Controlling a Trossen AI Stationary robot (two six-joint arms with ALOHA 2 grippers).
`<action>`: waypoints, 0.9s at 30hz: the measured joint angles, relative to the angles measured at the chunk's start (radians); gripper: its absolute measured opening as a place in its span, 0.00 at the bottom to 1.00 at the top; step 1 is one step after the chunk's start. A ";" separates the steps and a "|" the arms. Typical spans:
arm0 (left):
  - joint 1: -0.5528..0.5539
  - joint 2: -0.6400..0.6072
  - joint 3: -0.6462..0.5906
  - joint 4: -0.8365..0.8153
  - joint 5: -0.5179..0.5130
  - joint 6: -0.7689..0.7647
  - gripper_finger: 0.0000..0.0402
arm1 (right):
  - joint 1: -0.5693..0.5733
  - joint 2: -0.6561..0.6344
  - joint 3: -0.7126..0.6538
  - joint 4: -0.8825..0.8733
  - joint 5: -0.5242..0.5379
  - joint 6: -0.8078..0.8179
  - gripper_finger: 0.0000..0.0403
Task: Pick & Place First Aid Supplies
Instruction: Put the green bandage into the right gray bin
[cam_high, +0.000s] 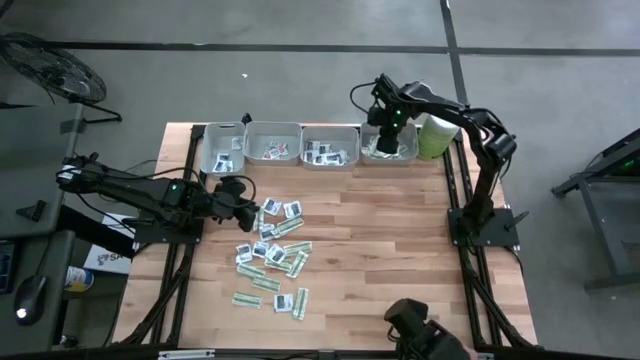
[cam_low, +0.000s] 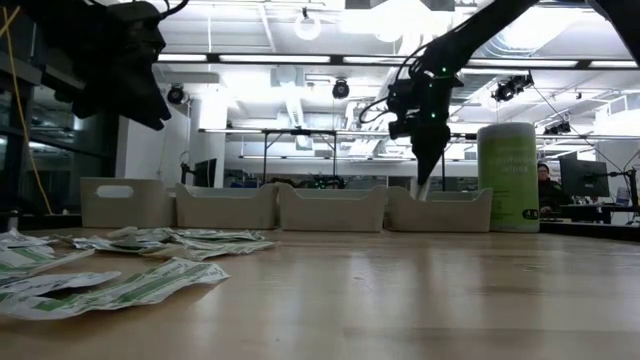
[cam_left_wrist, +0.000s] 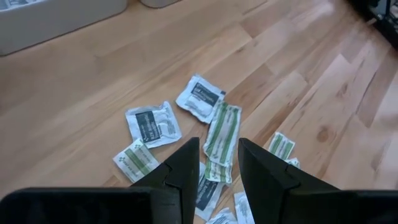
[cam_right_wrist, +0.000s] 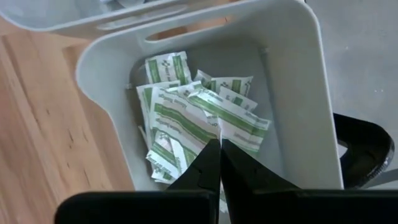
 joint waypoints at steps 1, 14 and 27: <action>0.000 0.000 0.000 0.002 0.000 0.000 0.28 | 0.000 0.000 0.000 0.000 0.003 0.000 0.00; 0.000 0.000 0.000 0.040 -0.024 0.000 0.28 | -0.001 0.001 0.000 0.013 0.133 0.068 0.25; 0.000 0.000 0.000 0.040 -0.025 0.001 0.28 | 0.026 -0.003 0.000 0.013 -0.075 0.259 0.31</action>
